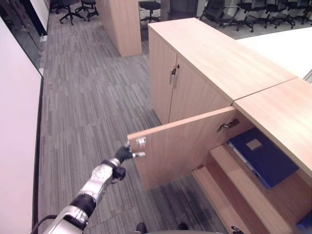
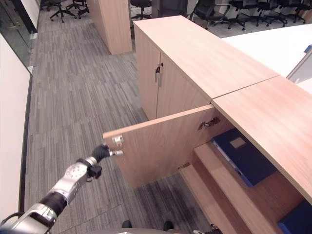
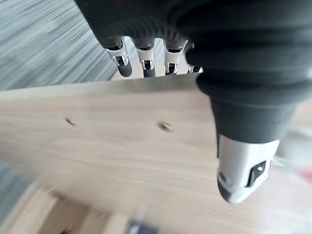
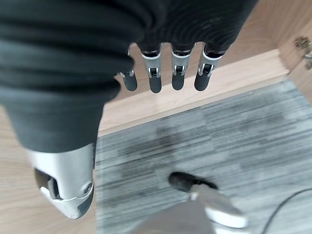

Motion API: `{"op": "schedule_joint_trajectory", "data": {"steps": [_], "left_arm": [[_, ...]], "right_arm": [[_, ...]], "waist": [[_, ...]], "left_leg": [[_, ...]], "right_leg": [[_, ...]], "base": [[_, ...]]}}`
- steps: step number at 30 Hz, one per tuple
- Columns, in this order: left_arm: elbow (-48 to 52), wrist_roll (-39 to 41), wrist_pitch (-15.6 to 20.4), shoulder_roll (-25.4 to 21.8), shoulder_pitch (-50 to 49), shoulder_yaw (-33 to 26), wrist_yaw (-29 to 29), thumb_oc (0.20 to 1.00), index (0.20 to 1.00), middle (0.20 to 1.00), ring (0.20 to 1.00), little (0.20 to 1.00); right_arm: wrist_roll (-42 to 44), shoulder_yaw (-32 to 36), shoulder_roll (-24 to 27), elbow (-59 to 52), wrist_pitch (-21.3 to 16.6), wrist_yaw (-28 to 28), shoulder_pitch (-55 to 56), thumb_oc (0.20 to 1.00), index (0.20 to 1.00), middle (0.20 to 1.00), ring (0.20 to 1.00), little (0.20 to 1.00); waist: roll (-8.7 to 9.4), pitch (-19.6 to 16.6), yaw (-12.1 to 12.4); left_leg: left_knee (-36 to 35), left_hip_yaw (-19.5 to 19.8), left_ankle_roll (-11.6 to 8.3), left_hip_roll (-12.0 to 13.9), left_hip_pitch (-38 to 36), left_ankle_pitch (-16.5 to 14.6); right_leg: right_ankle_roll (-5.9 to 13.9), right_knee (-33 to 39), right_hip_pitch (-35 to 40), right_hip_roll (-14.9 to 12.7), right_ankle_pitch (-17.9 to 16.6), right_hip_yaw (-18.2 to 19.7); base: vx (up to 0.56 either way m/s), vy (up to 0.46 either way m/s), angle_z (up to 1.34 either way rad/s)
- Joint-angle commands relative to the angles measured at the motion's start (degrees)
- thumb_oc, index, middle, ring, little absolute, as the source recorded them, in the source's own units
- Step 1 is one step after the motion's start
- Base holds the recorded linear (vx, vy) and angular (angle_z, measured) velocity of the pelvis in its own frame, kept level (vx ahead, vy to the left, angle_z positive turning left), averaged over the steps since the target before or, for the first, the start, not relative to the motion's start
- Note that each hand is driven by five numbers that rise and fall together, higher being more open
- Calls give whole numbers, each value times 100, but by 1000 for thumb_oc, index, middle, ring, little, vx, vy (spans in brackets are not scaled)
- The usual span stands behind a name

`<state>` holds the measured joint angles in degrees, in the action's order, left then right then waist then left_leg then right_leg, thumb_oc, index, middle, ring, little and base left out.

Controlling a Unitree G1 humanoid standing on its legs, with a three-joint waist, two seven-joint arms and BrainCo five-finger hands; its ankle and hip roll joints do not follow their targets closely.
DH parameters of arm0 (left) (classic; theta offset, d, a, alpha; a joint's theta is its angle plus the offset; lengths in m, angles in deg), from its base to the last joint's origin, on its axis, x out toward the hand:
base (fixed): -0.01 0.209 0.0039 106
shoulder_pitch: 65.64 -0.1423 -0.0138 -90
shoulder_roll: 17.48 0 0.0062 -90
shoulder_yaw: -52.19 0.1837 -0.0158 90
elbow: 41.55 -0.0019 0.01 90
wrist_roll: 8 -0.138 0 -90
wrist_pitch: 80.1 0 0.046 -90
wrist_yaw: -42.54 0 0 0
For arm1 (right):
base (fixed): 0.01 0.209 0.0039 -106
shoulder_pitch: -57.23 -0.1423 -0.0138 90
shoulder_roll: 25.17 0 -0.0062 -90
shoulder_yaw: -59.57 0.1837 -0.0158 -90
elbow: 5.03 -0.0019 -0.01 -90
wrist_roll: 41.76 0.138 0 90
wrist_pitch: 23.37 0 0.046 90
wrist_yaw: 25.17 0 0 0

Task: Put the empty folder in the office cabinet

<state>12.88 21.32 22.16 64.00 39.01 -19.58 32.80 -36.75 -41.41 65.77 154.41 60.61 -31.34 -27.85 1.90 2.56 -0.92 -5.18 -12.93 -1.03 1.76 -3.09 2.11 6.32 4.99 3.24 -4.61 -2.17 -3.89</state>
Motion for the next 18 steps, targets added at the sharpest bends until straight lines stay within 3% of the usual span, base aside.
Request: {"op": "schedule_joint_trajectory", "data": {"steps": [1,12,18], "left_arm": [[397,228,269,117,275,428,-288,1000,1000,1000,1000,1000],[958,106,44,272,-339,830,-474,1000,1000,1000,1000,1000],[981,134,22,214,-404,815,-440,1000,1000,1000,1000,1000]], "right_arm": [[86,28,89,149,-93,25,-233,1000,1000,1000,1000,1000],[951,671,202,-991,-418,-269,-596,1000,1000,1000,1000,1000],[1048,756,397,-1537,-462,-516,-1149,1000,1000,1000,1000,1000]], "waist": [[-68,0,144],[-124,222,32],[-137,502,-26]], "left_leg": [[18,247,-467,208,-166,-368],[71,57,-323,114,-43,-415],[200,-392,-366,335,310,-259]], "right_leg": [[736,-197,-80,-153,139,-165],[840,-367,-517,-247,-16,92],[868,-771,-1331,-241,-393,183]], "base": [[0,0,0],[-52,31,-7],[-210,-73,-60]]}}
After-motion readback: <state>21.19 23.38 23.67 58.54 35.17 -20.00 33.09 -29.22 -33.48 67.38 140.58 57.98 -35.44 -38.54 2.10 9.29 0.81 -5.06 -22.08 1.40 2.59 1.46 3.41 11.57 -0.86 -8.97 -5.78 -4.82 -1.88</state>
